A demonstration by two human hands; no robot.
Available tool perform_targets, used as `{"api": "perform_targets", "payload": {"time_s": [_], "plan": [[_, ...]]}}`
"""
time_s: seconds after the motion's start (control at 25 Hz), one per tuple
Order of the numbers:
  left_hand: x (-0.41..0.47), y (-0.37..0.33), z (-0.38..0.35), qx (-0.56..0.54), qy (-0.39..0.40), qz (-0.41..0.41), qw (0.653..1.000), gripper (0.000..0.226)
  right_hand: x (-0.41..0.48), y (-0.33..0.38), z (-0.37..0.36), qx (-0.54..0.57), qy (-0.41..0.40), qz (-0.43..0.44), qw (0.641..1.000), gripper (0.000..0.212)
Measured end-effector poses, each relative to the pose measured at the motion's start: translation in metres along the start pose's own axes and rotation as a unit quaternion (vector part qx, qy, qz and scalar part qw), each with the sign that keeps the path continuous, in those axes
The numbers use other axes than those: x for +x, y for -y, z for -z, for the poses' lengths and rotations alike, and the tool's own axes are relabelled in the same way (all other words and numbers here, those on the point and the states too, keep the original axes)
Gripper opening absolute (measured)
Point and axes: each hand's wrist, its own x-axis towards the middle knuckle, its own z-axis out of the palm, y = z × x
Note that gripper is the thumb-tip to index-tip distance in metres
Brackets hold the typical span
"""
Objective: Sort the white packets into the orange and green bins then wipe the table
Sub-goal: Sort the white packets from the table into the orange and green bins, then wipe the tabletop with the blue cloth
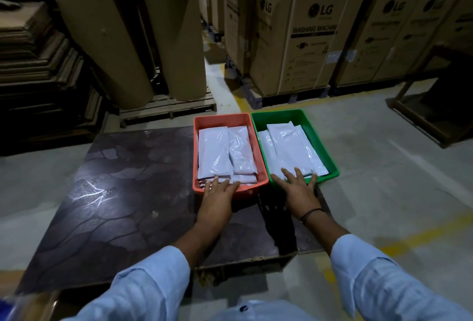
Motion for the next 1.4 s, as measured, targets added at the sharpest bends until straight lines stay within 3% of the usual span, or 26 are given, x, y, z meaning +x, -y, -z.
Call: {"api": "perform_targets", "payload": {"time_s": [0.6,1.04,1.24,1.4], "plan": [[0.073,0.025,0.018,0.006,0.021,0.081,0.996,0.064,0.093,0.005,0.025,0.019,0.015,0.082,0.996,0.083],[0.083,0.026,0.024,0.053,0.028,0.076,0.995,0.063,0.097,0.002,0.029,0.026,0.020,0.108,0.994,0.079],[0.063,0.031,0.020,0.060,0.004,0.097,0.993,0.071,0.087,0.010,0.019,0.024,-0.045,0.123,0.991,0.078],[0.021,0.037,0.013,0.043,-0.060,0.125,0.989,0.058,0.075,0.042,0.010,0.075,-0.155,0.212,0.962,0.067]]}}
